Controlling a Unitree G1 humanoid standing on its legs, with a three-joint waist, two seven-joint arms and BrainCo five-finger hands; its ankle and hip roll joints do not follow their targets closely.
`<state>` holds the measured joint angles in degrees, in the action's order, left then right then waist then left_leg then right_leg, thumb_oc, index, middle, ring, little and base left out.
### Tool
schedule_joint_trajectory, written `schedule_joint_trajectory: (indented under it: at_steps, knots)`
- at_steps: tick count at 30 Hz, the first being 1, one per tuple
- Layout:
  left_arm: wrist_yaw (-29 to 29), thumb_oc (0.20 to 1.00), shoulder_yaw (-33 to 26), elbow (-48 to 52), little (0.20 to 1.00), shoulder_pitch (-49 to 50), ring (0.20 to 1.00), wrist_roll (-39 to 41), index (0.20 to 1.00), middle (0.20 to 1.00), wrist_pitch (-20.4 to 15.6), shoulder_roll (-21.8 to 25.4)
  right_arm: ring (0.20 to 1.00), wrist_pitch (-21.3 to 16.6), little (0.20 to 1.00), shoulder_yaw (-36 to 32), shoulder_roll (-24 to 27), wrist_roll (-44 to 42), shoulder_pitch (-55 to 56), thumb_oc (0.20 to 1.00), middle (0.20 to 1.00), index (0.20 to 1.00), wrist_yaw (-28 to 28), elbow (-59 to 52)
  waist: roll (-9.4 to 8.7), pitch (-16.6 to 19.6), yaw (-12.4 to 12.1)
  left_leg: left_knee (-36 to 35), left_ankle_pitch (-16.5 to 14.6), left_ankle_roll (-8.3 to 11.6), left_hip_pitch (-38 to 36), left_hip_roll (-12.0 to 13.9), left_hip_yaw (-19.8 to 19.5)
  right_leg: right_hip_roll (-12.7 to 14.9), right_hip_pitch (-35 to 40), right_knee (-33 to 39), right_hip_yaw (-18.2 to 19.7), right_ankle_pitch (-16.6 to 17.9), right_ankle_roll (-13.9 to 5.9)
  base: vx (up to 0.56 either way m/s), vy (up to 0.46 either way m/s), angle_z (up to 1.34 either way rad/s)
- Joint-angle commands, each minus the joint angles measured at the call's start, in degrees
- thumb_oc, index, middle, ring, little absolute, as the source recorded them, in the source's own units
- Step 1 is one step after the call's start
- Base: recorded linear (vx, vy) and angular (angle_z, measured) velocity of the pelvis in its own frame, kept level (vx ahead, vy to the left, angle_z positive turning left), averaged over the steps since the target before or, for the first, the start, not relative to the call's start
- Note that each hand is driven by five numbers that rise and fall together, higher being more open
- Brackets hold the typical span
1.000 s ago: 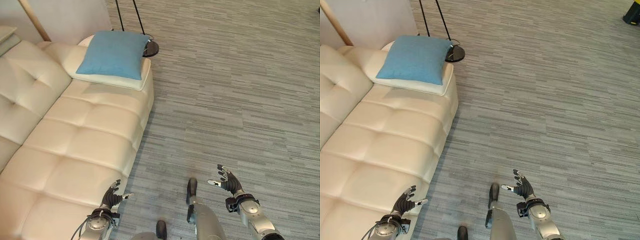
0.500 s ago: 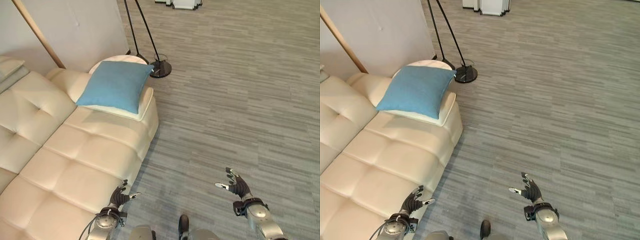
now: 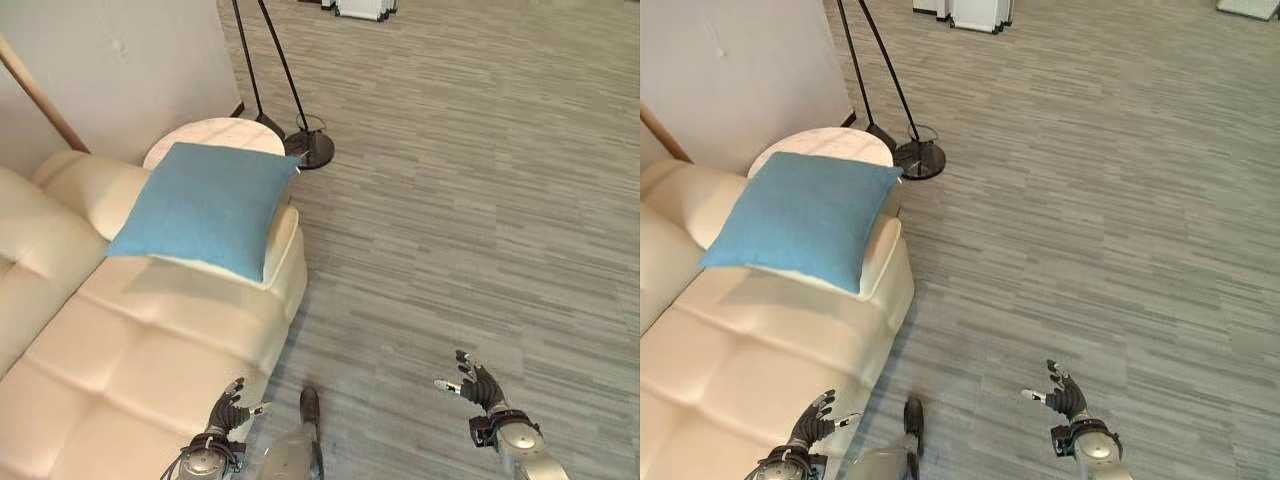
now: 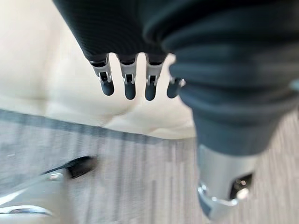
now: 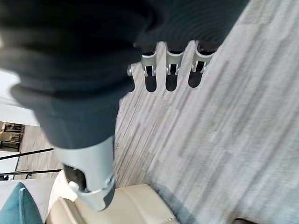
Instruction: Pick up all the scattered cushions and arrange them neatly on the sofa.
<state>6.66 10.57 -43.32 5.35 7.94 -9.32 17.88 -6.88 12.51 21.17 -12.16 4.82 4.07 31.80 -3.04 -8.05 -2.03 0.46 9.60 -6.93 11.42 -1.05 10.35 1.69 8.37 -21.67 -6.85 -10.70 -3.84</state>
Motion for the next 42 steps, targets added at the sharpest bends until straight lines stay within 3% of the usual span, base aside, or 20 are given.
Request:
schedule_joint_trajectory:
  at_steps: [1, 3, 5, 9, 11, 14, 16, 20, 23, 24, 28, 32, 35, 40, 42]
  knots:
    - [0.4, 1.000, -1.2, 3.2, 1.000, -0.6, 1.000, 1.5, 1.000, 1.000, -2.1, 2.8, 1.000, -2.2, 1.000, -2.3, 0.1, 0.7, -1.1, 1.000, 1.000, 1.000, -0.4, -3.9, -0.04, 1.1, -0.9, 5.6, -7.5, 6.03, 0.9, 1.9, -0.5, 7.3, -8.3, -4.1, 1.1, 14.0, -6.02, 0.27, 0.170, -0.04]
    - [0.5, 1.000, -1.7, 3.7, 1.000, 0.1, 1.000, 2.1, 1.000, 1.000, -2.3, 3.1, 1.000, -2.3, 1.000, -2.2, 0.1, 0.6, -1.8, 1.000, 1.000, 1.000, 0.0, -3.7, 0.58, 0.8, -0.5, 4.6, -9.5, 5.21, -2.9, 1.1, -1.8, 7.9, -11.0, -3.3, -0.8, 13.5, -4.92, 0.36, 0.121, 0.14]
    - [0.1, 1.000, -2.2, 3.8, 1.000, 1.3, 1.000, 3.3, 1.000, 1.000, -2.2, 3.2, 1.000, -2.0, 1.000, -2.1, 0.9, 0.4, -2.2, 1.000, 1.000, 1.000, 0.1, -4.3, 1.65, 0.0, 0.4, 3.7, -11.5, 4.69, -6.8, 0.4, -4.3, 7.0, -16.1, 1.8, -2.2, 10.5, -3.92, 0.42, 0.055, 0.57]
    - [0.2, 1.000, -2.4, 2.5, 1.000, 1.2, 1.000, 3.7, 1.000, 1.000, -2.2, 2.4, 1.000, -1.8, 1.000, -1.7, 1.0, 0.3, -2.8, 1.000, 1.000, 1.000, 0.2, -4.3, 1.59, -1.1, 1.4, 3.4, -13.2, 4.83, -9.9, -0.9, -7.0, 5.9, -20.2, 8.8, -1.7, 11.1, -4.23, 0.27, -0.029, 0.58]
    - [0.4, 1.000, -2.7, 2.6, 1.000, 0.8, 1.000, 3.6, 1.000, 1.000, -2.5, 2.2, 1.000, -1.8, 1.000, -1.5, 1.1, 0.2, -2.8, 1.000, 1.000, 1.000, 0.2, -4.0, 1.48, -1.9, 2.3, 4.0, -14.5, 5.21, -11.5, -1.9, -9.2, 4.9, -21.4, 13.6, 0.5, 12.6, -5.02, 0.29, -0.085, 0.48]
    - [1.1, 1.000, -3.2, 2.6, 1.000, 0.4, 1.000, 3.3, 1.000, 1.000, -3.1, 2.0, 1.000, -2.0, 1.000, -1.9, 0.9, 0.1, -2.1, 1.000, 1.000, 1.000, 0.1, -3.9, 1.16, -2.2, 3.5, 4.8, -16.6, 6.19, -13.7, -3.2, -14.3, 3.6, -24.1, 17.5, 6.8, 14.5, -6.32, 0.33, -0.155, 0.79]
    - [1.2, 1.000, -3.0, 2.0, 1.000, 0.0, 1.000, 2.9, 1.000, 1.000, -3.4, 2.1, 1.000, -2.2, 1.000, -2.3, 0.8, -0.3, -1.1, 1.000, 1.000, 1.000, -0.1, -3.8, 0.79, -2.0, 3.8, 5.7, -18.1, 7.06, -14.7, -3.7, -18.1, 3.8, -22.8, 18.2, 7.6, 15.0, -6.14, 0.30, -0.243, 1.34]
    - [1.3, 1.000, -3.0, 1.5, 1.000, -0.3, 1.000, 3.8, 1.000, 1.000, -3.7, 2.1, 1.000, -2.6, 1.000, -2.8, 1.3, -0.6, 0.0, 1.000, 1.000, 1.000, -0.4, -3.3, 0.56, -0.4, 3.7, 9.1, -18.6, 9.09, -14.5, -2.0, -20.5, 5.0, -19.4, 17.7, 4.1, 14.9, -4.76, 0.28, -0.345, 1.85]
    - [1.3, 1.000, -2.9, 0.6, 1.000, -1.1, 1.000, 5.0, 1.000, 1.000, -3.7, 1.6, 1.000, -2.8, 1.000, -3.0, 2.2, -1.1, 0.3, 1.000, 1.000, 1.000, -0.6, -4.0, 1.06, 0.3, 4.2, 12.4, -16.0, 11.29, -12.1, 1.6, -16.6, 5.0, -15.8, 17.0, -0.5, 11.5, -3.12, 0.20, -0.231, 1.43]
    - [1.1, 1.000, -2.7, 0.8, 1.000, -1.5, 1.000, 5.3, 1.000, 1.000, -3.7, 1.6, 1.000, -2.7, 1.000, -3.6, 2.1, -1.8, 0.9, 1.000, 1.000, 1.000, -0.5, -4.0, 0.95, 0.4, 4.5, 13.8, -15.1, 11.67, -10.4, 3.5, -11.4, 5.3, -13.7, 17.3, -2.7, 10.0, -2.37, 0.20, -0.180, 0.92]
    - [0.8, 1.000, -1.9, 0.8, 1.000, -1.9, 1.000, 4.8, 1.000, 1.000, -3.5, 1.4, 1.000, -2.4, 1.000, -4.2, 2.2, -1.9, 1.0, 1.000, 1.000, 1.000, -0.1, -3.3, 0.58, 0.7, 4.1, 10.4, -15.1, 10.54, -6.7, 3.4, -5.6, 5.0, -11.3, 18.1, -6.0, 8.0, -1.73, 0.16, -0.110, 0.59]
    - [0.7, 1.000, -2.2, 0.9, 1.000, -1.5, 1.000, 4.6, 1.000, 1.000, -3.2, 1.4, 1.000, -2.1, 1.000, -4.4, 2.1, -1.8, 1.6, 1.000, 1.000, 1.000, -0.2, -3.9, 0.80, 1.3, 3.8, 5.2, -11.7, 9.99, -4.9, 2.3, -2.8, 3.7, -9.2, 19.0, -7.2, 6.8, -1.56, 0.20, 0.000, 0.31]
    - [1.1, 1.000, -2.6, 1.3, 1.000, -1.0, 1.000, 4.9, 1.000, 1.000, -3.0, 1.4, 1.000, -1.6, 1.000, -3.9, 1.9, -1.2, 1.2, 1.000, 1.000, 1.000, 0.3, -3.6, 0.30, 1.1, 2.8, 5.1, -8.8, 10.37, -1.1, 2.2, -1.3, 2.9, -7.0, 19.3, -6.8, 5.6, -1.43, 0.20, 0.075, -0.06]
    - [0.9, 1.000, -3.8, 1.7, 1.000, 0.6, 1.000, 5.1, 1.000, 1.000, -2.8, 1.5, 1.000, -1.2, 1.000, -3.4, 1.6, 0.1, 1.1, 1.000, 1.000, 1.000, -0.1, -3.7, 0.03, 1.7, 1.5, 3.4, -9.3, 9.17, -2.6, 1.9, -1.1, 2.9, -5.6, 17.6, -5.7, 4.5, -2.12, 0.20, 0.144, 0.06]
    - [0.9, 1.000, -4.1, 2.1, 1.000, 0.8, 1.000, 5.1, 1.000, 1.000, -2.8, 2.1, 1.000, -1.2, 1.000, -3.1, 1.1, 0.6, 0.5, 1.000, 1.000, 1.000, -0.5, -3.7, -0.66, 2.3, 1.1, 3.3, -10.5, 7.75, -4.2, 1.3, -1.1, 4.4, -6.7, 12.6, -4.8, 4.5, -3.45, 0.27, 0.247, -0.37]
